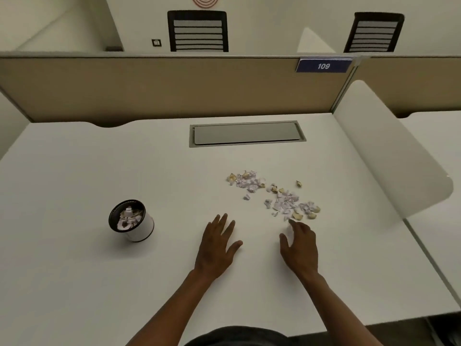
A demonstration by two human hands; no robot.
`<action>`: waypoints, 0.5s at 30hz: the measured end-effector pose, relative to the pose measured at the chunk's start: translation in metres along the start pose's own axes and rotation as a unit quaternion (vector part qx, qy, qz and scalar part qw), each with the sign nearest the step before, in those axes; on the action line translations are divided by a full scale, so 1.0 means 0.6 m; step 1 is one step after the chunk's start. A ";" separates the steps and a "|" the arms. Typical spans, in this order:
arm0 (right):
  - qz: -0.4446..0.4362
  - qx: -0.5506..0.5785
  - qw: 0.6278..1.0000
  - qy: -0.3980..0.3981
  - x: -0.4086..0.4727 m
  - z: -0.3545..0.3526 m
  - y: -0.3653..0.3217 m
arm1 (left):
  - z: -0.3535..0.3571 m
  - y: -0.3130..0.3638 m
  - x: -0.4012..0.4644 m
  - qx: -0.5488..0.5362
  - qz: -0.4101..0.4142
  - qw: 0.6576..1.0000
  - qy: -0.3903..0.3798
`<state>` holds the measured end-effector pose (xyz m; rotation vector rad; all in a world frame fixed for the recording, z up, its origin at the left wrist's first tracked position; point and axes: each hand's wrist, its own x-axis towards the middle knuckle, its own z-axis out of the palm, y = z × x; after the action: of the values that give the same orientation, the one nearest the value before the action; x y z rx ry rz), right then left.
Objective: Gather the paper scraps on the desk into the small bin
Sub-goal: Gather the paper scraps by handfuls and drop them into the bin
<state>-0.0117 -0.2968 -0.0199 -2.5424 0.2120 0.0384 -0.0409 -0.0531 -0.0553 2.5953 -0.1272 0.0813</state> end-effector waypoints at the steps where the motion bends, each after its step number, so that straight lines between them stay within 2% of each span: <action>1: 0.005 -0.014 1.000 -0.008 0.006 -0.002 0.004 | 0.008 -0.003 0.001 0.024 -0.003 1.000 -0.014; 6: -0.062 -0.115 0.990 -0.061 -0.005 0.004 0.001 | 0.030 -0.021 -0.005 0.109 -0.016 0.993 -0.041; 10: -0.134 -0.079 0.982 -0.108 -0.006 0.008 -0.005 | 0.035 -0.016 -0.004 0.119 -0.014 0.992 -0.035; 15: -0.095 -0.086 0.991 -0.039 0.080 -0.010 -0.022 | 0.032 -0.014 -0.004 0.122 -0.021 0.991 -0.043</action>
<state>0.0376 -0.2964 -0.0111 -2.7157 -0.0663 0.0851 -0.0420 -0.0559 -0.0761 2.8451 -0.1002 -0.0324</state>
